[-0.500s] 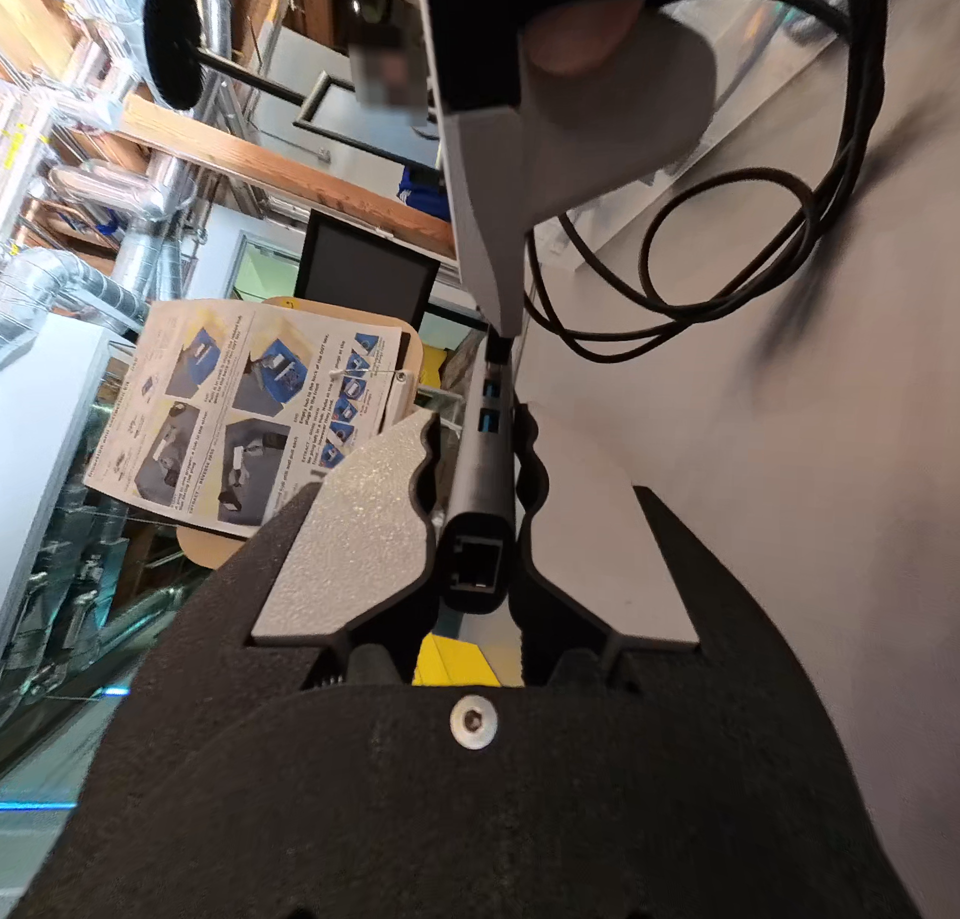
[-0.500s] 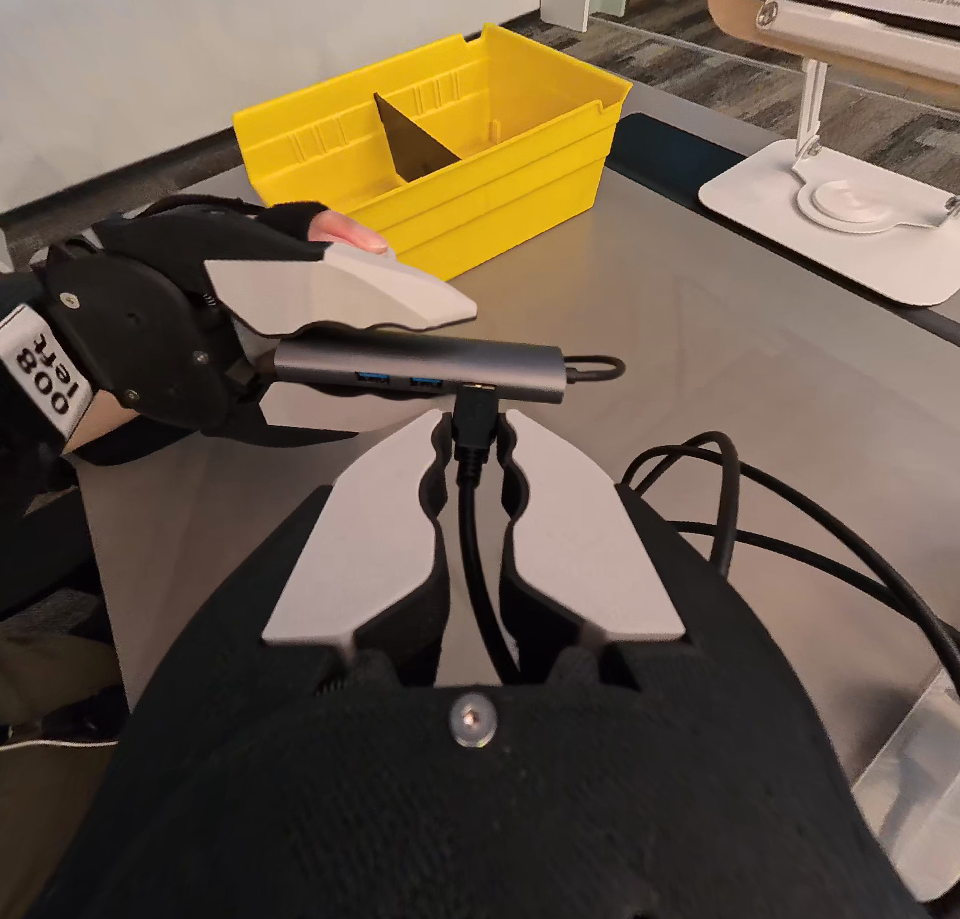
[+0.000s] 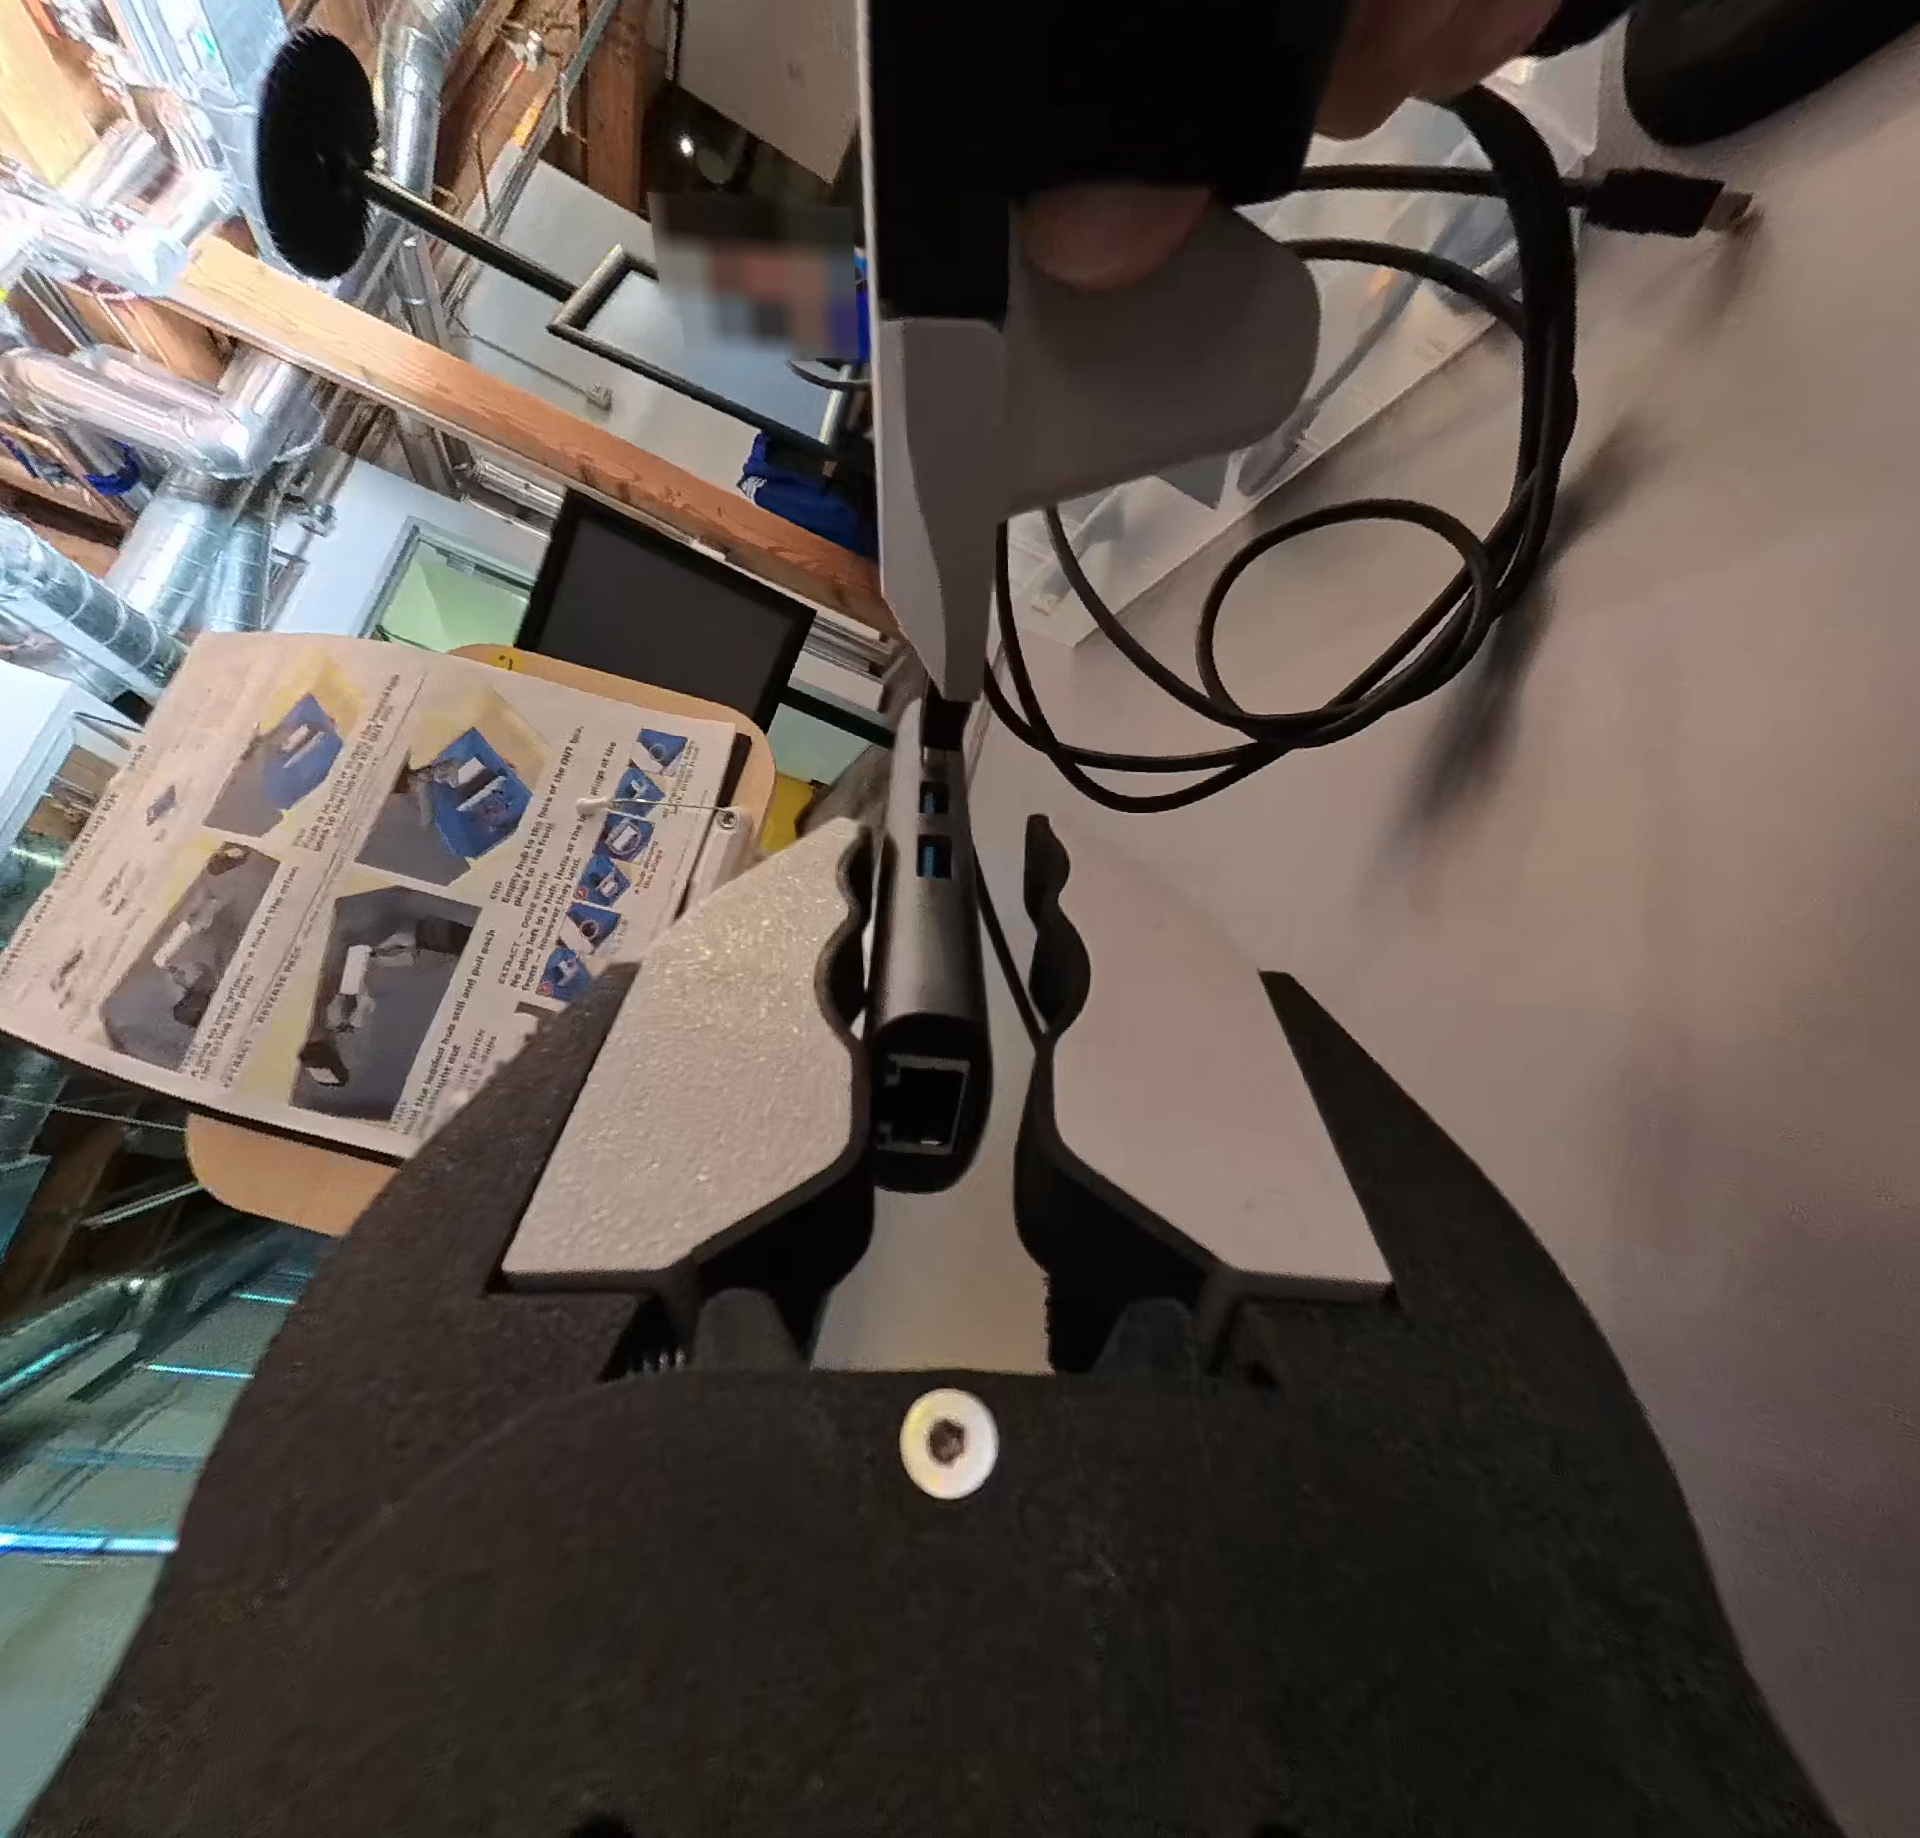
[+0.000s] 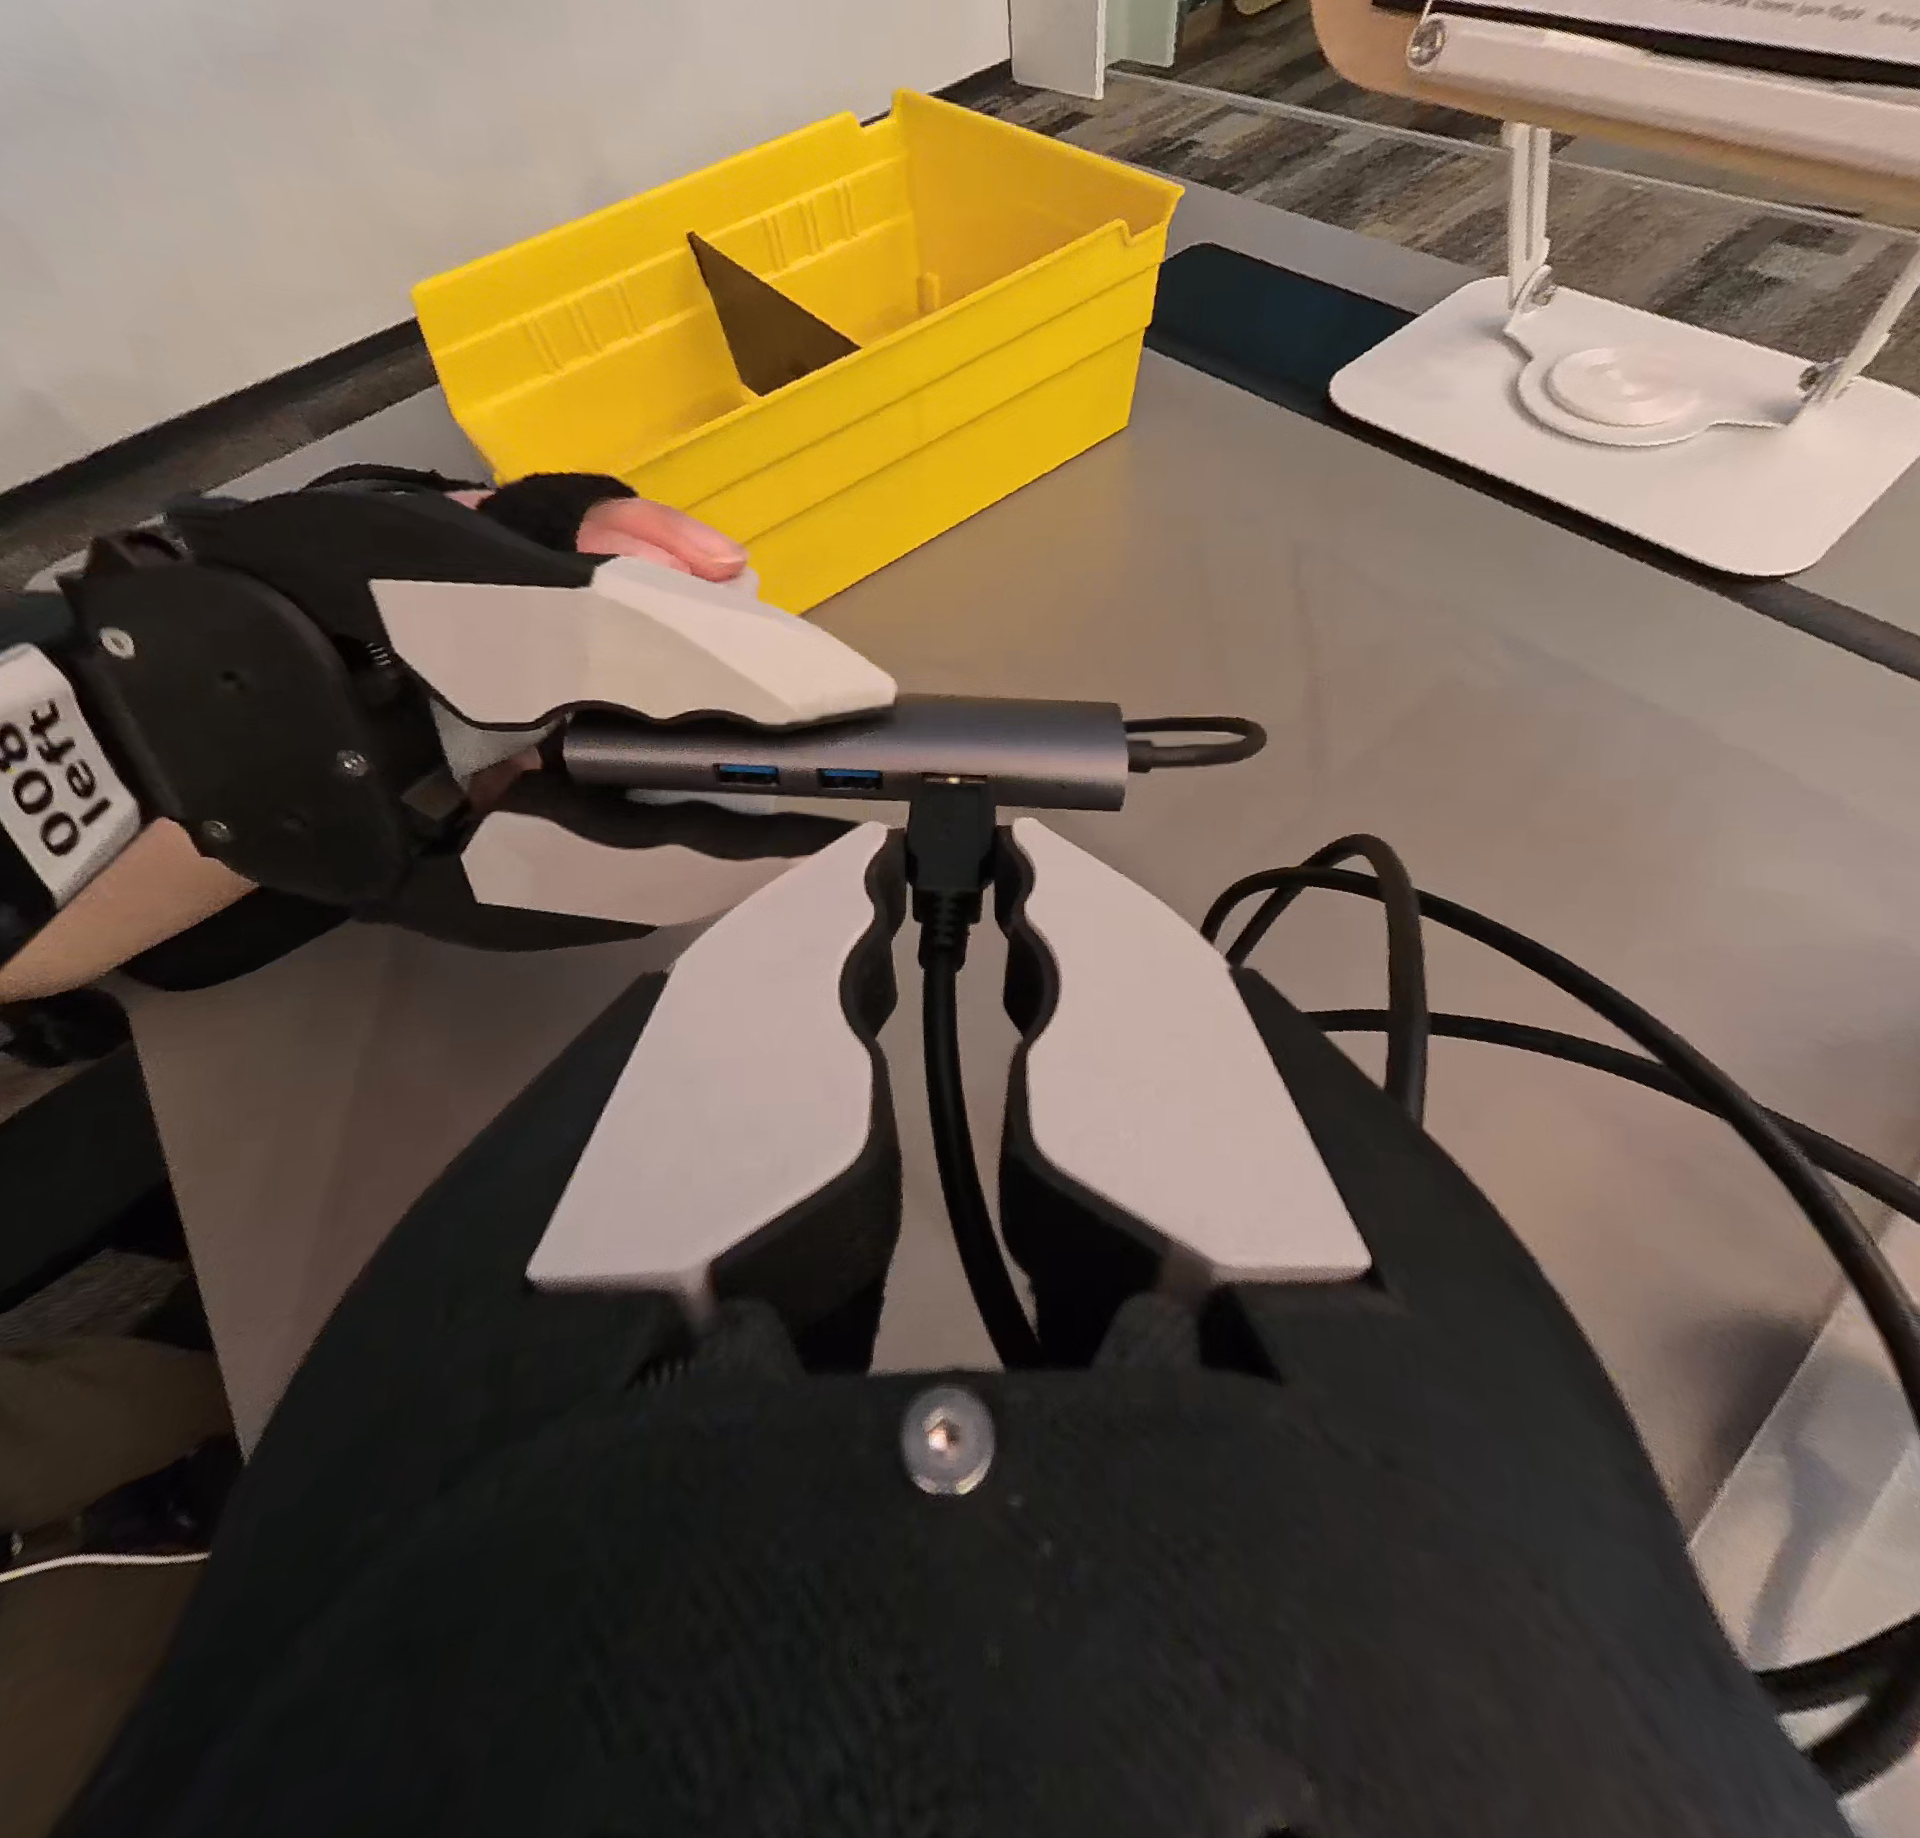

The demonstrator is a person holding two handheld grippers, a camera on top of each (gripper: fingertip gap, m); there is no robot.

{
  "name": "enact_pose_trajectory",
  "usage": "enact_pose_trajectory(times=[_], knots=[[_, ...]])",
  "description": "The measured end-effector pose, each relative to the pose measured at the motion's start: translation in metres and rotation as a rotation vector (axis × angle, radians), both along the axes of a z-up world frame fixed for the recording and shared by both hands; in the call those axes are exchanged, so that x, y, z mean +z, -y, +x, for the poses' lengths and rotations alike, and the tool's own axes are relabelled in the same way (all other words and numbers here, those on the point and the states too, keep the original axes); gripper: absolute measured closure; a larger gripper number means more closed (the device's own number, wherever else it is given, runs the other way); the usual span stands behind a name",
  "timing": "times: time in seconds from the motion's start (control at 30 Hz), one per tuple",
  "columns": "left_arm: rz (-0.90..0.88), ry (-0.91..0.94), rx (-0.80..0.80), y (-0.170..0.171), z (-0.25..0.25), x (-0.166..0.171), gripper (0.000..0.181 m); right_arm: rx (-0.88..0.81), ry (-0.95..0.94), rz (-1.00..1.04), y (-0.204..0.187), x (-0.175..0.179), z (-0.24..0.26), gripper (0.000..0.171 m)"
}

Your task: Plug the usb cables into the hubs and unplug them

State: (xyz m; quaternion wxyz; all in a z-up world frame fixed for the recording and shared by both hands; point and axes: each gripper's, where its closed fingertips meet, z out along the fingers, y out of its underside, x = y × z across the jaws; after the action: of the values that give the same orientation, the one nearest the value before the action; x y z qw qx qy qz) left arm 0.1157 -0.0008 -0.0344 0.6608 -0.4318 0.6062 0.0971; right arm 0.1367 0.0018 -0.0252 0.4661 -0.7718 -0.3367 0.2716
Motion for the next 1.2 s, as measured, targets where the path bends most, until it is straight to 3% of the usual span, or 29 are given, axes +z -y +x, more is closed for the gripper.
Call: enact_pose_trajectory(times=[0.13,0.8,1.0,1.2], knots=[[0.008,-0.005,0.02,-0.004,-0.004,0.0,0.165,-0.021,0.02,0.019,0.001,-0.001,0.0,0.154],[0.016,-0.054,0.05,-0.002,-0.004,0.002,0.164,-0.022,0.039,0.068,0.011,0.005,0.003,0.153],[0.183,-0.078,0.014,0.003,-0.001,0.006,0.165,-0.027,0.013,0.044,0.012,0.005,0.003,0.154],[0.137,-0.082,0.038,0.0,0.001,0.0,0.166,-0.041,0.039,0.048,0.011,0.0,0.003,0.154]])
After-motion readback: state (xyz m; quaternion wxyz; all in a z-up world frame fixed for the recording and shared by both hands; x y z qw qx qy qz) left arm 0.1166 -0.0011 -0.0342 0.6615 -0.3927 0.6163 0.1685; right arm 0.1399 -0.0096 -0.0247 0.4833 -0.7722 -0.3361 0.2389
